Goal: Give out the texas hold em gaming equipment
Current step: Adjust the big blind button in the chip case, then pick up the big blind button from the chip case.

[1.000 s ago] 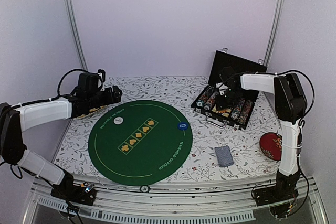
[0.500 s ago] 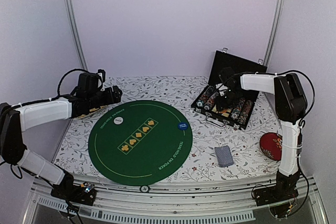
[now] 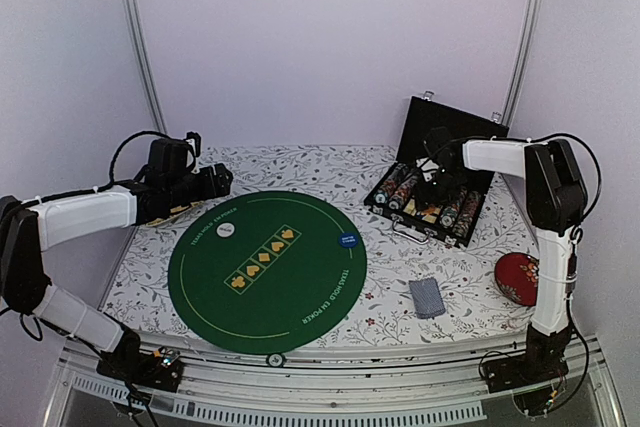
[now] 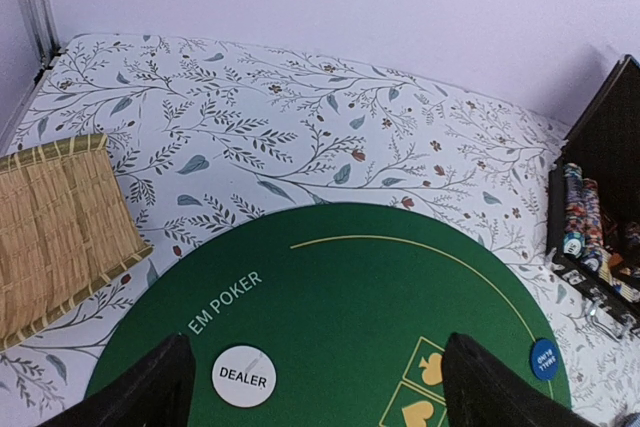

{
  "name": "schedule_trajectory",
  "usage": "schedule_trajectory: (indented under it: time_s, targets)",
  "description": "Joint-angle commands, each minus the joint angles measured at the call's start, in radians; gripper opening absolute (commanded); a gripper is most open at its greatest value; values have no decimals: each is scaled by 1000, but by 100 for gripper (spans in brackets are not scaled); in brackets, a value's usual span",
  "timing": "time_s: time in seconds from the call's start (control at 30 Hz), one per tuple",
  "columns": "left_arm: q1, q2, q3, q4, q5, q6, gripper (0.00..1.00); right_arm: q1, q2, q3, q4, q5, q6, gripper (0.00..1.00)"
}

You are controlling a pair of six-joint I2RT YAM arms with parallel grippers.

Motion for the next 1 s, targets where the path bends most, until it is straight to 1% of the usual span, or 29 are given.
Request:
schedule_trajectory:
  time_s: [0.0,0.13,0.37,0.43,0.57,0.63,0.8,0.97]
  targets:
    - [-7,-13,-6,-7,-5,11,88,-13,-1,-7,-62,-20,-25,68]
    - [-7,-12,-6,-6,-2,10,88,-13,1,-9,-60,-71,-42,74]
    - [-7,-10,-5,-5,-1,11,88,-11,30,-11,-66,-98,-59,72]
    - [-7,-8,-6,-3,-1,11,88,-11,38,-12,-67,-101,-66,69]
    - [-7,-6,-8,-3,1,13,88,-10,44,-11,-68,-102,-66,56]
    - [-6,-6,-9,-4,1,14,88,-11,43,-9,-67,-89,-64,53]
    - [-6,-10,-9,-6,-1,17,88,-10,12,-7,-65,-28,-50,47]
    - [-7,-14,-5,-5,0,16,88,4,-95,-31,-12,-28,-61,44]
